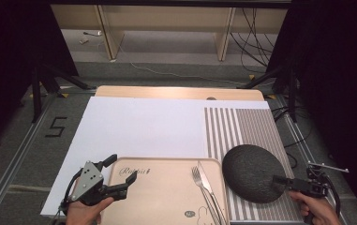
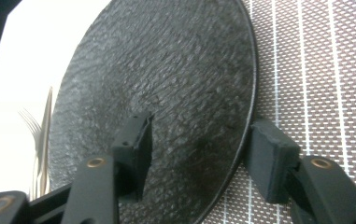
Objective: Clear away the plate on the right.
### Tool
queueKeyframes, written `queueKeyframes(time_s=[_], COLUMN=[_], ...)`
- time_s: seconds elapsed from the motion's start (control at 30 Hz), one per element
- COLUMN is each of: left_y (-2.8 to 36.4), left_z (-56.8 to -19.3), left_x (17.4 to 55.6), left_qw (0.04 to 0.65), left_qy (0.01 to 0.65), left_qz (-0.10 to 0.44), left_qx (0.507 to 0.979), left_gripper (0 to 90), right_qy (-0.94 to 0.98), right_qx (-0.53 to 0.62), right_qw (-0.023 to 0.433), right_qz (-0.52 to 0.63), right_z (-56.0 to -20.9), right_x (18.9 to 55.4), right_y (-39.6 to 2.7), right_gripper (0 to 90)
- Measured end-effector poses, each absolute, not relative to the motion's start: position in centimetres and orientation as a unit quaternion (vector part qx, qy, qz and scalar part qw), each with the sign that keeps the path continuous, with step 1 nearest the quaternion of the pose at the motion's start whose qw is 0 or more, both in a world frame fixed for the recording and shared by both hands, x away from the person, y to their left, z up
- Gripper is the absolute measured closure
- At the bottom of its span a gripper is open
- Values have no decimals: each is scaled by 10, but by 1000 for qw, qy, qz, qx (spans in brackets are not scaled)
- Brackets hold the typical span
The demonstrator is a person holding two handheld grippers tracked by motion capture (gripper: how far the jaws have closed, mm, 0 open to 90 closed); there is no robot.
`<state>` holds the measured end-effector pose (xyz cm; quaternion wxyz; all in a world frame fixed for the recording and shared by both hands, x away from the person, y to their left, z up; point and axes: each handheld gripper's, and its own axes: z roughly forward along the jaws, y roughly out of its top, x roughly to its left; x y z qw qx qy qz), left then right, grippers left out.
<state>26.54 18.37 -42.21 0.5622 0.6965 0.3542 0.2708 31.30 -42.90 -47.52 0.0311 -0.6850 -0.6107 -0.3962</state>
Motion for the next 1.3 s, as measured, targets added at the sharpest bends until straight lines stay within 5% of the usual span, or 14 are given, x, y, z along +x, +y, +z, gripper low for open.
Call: queueKeyframes(time_s=[0.37,0.6,1.3], left_y=[183,183,183], left_z=[-422,-422,-422], left_x=[265,265,265], left_qw=[562,562,562], left_qy=[352,352,352], left_qz=[271,271,272], left_qx=[698,697,697], left_gripper=[164,165,173], right_qy=[-584,-565,-494], right_qx=[-701,-720,-727], right_qw=[46,44,83], right_qz=[-406,-400,-469], right_z=[-479,-482,-479], right_x=[314,313,308], right_y=[-433,-437,-447], right_gripper=[542,707,833])
